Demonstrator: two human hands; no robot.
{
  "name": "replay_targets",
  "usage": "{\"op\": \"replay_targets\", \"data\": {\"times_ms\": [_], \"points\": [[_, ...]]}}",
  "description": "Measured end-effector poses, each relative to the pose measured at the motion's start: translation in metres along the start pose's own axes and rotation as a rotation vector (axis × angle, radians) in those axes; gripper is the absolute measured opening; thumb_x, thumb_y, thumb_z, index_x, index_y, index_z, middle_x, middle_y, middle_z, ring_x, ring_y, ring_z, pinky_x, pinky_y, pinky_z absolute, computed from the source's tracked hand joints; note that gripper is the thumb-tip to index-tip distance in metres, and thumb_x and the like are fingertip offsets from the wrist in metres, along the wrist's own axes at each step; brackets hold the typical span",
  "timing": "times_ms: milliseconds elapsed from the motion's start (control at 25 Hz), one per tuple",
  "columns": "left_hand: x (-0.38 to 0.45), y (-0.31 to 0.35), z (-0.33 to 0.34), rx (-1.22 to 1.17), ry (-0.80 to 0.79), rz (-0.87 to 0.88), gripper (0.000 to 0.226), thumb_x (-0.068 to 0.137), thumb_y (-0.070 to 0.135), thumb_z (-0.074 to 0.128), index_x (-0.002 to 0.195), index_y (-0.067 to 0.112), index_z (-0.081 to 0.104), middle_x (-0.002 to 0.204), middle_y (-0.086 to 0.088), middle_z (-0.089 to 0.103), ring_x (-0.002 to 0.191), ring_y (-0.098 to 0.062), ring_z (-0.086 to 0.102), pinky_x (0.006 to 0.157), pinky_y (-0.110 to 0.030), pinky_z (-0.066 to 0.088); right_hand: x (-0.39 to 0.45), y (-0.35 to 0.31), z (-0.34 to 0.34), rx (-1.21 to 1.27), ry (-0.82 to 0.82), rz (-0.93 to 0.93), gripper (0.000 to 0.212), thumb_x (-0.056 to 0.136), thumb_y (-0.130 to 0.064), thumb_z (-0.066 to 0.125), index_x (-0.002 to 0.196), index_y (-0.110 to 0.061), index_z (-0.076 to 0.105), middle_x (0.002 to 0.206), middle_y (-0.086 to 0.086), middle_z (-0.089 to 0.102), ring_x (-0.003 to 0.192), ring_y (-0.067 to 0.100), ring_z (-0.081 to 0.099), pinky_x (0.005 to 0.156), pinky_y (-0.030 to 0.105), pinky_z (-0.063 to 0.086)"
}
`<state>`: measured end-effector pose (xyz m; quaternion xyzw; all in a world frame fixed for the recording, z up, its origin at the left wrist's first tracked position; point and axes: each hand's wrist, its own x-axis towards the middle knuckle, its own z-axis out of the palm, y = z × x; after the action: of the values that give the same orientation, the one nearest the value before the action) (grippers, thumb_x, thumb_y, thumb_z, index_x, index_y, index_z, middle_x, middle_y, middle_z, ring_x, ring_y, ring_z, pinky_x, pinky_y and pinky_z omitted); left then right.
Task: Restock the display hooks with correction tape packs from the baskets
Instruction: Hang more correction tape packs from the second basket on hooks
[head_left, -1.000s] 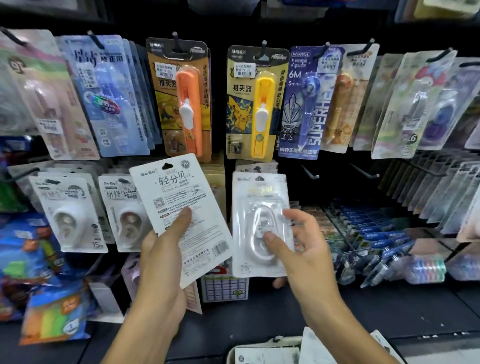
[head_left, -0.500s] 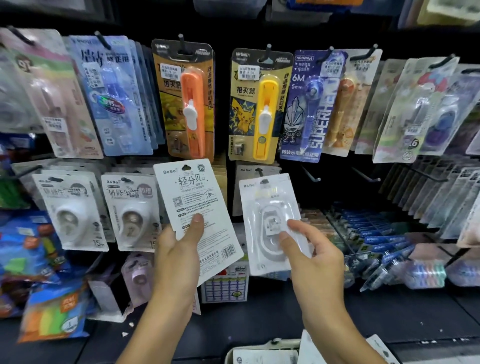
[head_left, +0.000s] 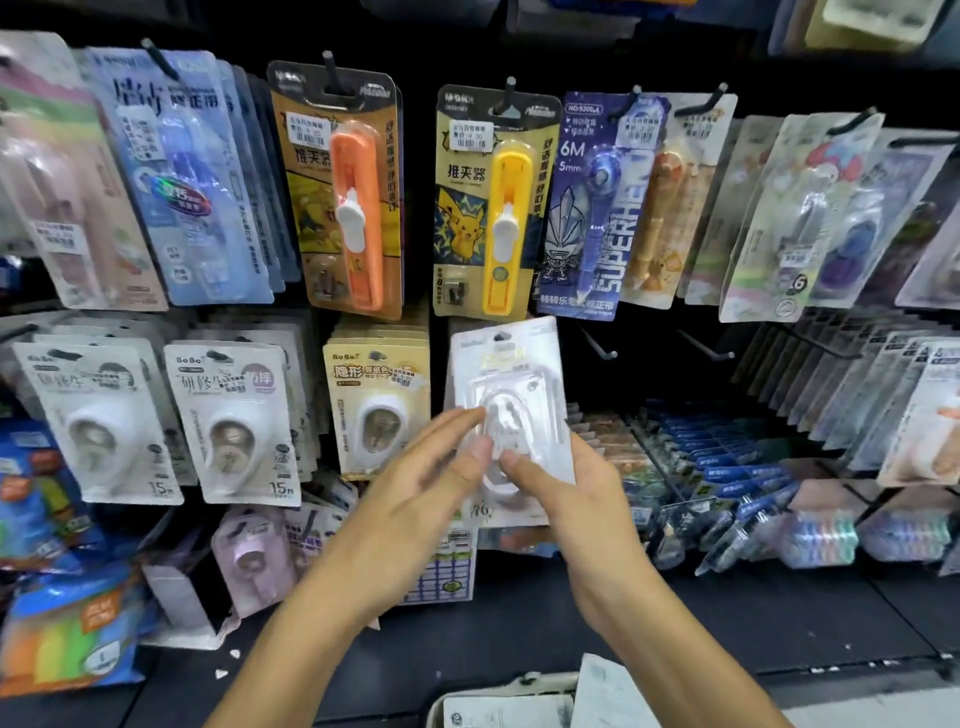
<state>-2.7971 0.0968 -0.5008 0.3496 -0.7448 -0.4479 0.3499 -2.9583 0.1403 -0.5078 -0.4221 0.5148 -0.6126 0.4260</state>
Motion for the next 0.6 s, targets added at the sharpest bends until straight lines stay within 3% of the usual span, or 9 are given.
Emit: {"op": "replay_targets", "data": {"times_ms": [80, 120, 200, 280, 360, 400, 480, 520, 600], "points": [[0.006, -0.008, -0.001, 0.465, 0.151, 0.025, 0.062, 0.092, 0.070, 0.045, 0.150, 0.051, 0.036, 0.156, 0.036, 0.018, 0.148, 0.010, 0.011, 0.122, -0.025, 0.013, -0.005, 0.007, -0.010, -0.002, 0.035, 0.063, 0.017, 0.091, -0.028, 0.072, 0.107, -0.032, 0.071, 0.089, 0.000, 0.078, 0.057, 0.019, 0.068, 0.040, 0.026, 0.044], [0.009, -0.012, -0.001, 0.559, 0.203, 0.016, 0.060, 0.097, 0.060, 0.043, 0.154, 0.047, 0.030, 0.159, 0.030, 0.013, 0.150, 0.004, 0.004, 0.123, -0.029, 0.002, -0.008, 0.011, -0.010, -0.027, 0.058, 0.084, 0.017, 0.087, -0.034, 0.073, 0.104, -0.034, 0.070, 0.083, -0.002, 0.076, 0.048, 0.015, 0.060, 0.038, 0.023, 0.038], [0.013, -0.017, 0.000, 0.569, 0.244, -0.002, 0.055, 0.104, 0.045, 0.034, 0.158, 0.043, 0.022, 0.163, 0.025, 0.009, 0.145, 0.007, -0.006, 0.116, -0.027, -0.016, -0.005, 0.019, -0.008, -0.037, 0.109, 0.129, 0.026, 0.078, -0.041, 0.073, 0.103, -0.035, 0.070, 0.079, -0.004, 0.073, 0.042, 0.008, 0.049, 0.037, 0.021, 0.032], [0.014, -0.021, 0.003, 0.572, 0.236, -0.009, 0.055, 0.106, 0.040, 0.030, 0.159, 0.042, 0.017, 0.165, 0.022, 0.006, 0.141, 0.010, -0.008, 0.115, -0.028, -0.020, 0.008, 0.019, -0.003, -0.029, 0.152, 0.194, 0.030, 0.079, -0.035, 0.073, 0.108, -0.032, 0.067, 0.086, -0.001, 0.072, 0.043, 0.009, 0.051, 0.038, 0.021, 0.036], [0.010, -0.022, 0.006, 0.547, 0.238, -0.004, 0.055, 0.106, 0.037, 0.034, 0.159, 0.041, 0.019, 0.167, 0.017, 0.009, 0.145, 0.008, -0.003, 0.123, -0.033, -0.011, 0.024, 0.014, -0.002, 0.092, 0.147, 0.277, 0.040, 0.090, -0.019, 0.069, 0.127, -0.023, 0.054, 0.105, 0.004, 0.069, 0.065, 0.017, 0.070, 0.051, 0.028, 0.054], [0.008, -0.021, 0.006, 0.532, 0.260, 0.003, 0.056, 0.105, 0.032, 0.040, 0.158, 0.038, 0.025, 0.167, 0.014, 0.014, 0.149, 0.003, 0.003, 0.126, -0.034, -0.002, 0.030, 0.014, -0.004, 0.186, 0.135, 0.311, 0.047, 0.095, -0.013, 0.064, 0.136, -0.025, 0.045, 0.120, 0.006, 0.063, 0.089, 0.025, 0.073, 0.070, 0.035, 0.061], [0.000, -0.022, 0.004, 0.521, 0.315, -0.003, 0.056, 0.099, 0.018, 0.052, 0.152, 0.031, 0.041, 0.161, 0.006, 0.035, 0.149, -0.012, 0.026, 0.120, -0.033, 0.020, 0.031, 0.026, -0.016, 0.079, 0.140, 0.280, 0.060, 0.099, -0.011, 0.060, 0.149, -0.028, 0.034, 0.144, 0.004, 0.048, 0.122, 0.030, 0.059, 0.099, 0.045, 0.054], [-0.004, -0.024, 0.004, 0.512, 0.317, -0.022, 0.053, 0.095, 0.014, 0.055, 0.146, 0.028, 0.049, 0.151, 0.003, 0.048, 0.140, -0.018, 0.041, 0.115, -0.033, 0.031, 0.024, 0.039, -0.022, -0.090, 0.133, 0.239, 0.058, 0.099, -0.011, 0.060, 0.148, -0.031, 0.036, 0.145, 0.000, 0.046, 0.124, 0.025, 0.056, 0.102, 0.044, 0.051], [-0.012, -0.031, 0.008, 0.513, 0.180, -0.095, 0.046, 0.091, 0.011, 0.057, 0.134, 0.027, 0.058, 0.126, -0.001, 0.065, 0.115, -0.024, 0.060, 0.104, -0.038, 0.047, -0.007, 0.078, -0.039, -0.369, -0.014, 0.228, 0.046, 0.096, -0.006, 0.060, 0.130, -0.034, 0.050, 0.134, -0.004, 0.057, 0.109, 0.018, 0.060, 0.092, 0.040, 0.052]]}}
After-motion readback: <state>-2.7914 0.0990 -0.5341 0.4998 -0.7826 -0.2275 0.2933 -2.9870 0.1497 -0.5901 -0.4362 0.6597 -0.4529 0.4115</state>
